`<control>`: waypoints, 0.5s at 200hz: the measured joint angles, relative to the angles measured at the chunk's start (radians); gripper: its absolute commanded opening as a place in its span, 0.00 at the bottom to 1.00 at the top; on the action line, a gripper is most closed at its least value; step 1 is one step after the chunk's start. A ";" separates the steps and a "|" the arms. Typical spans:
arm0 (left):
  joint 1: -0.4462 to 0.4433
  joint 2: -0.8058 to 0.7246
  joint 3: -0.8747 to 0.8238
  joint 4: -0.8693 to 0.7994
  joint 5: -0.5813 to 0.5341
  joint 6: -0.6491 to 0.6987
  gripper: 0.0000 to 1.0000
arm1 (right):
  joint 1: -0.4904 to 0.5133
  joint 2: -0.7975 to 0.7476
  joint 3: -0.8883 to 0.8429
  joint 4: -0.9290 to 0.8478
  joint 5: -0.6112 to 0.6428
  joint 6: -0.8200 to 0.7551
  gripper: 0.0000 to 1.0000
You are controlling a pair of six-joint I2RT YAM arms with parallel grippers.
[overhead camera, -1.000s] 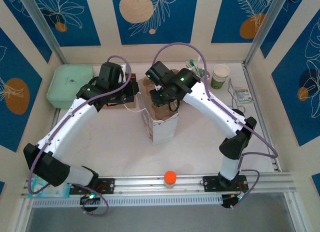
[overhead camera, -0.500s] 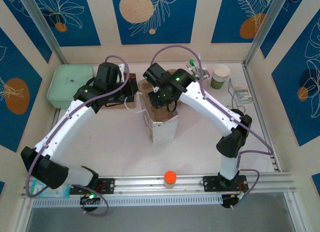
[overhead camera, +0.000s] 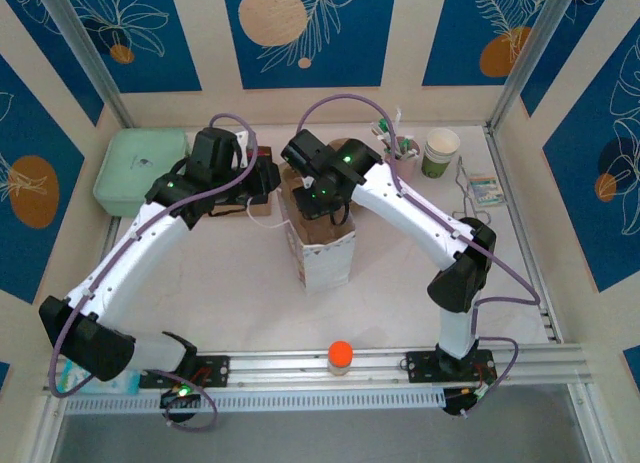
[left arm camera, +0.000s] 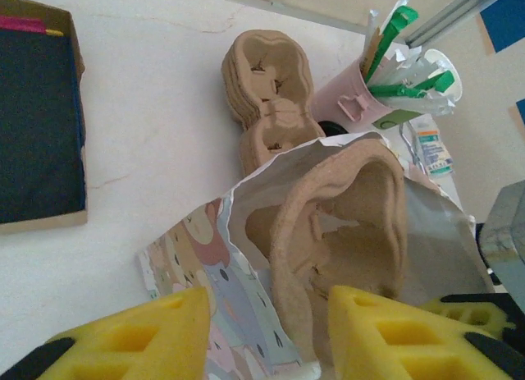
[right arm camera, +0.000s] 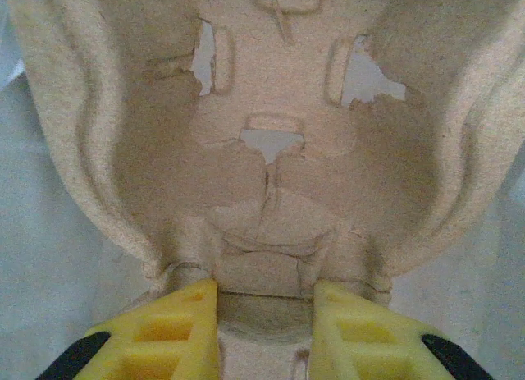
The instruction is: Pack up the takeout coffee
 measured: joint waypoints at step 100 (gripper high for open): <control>0.000 0.000 -0.011 -0.042 -0.049 0.039 0.40 | 0.013 0.000 0.105 -0.070 0.003 0.000 0.26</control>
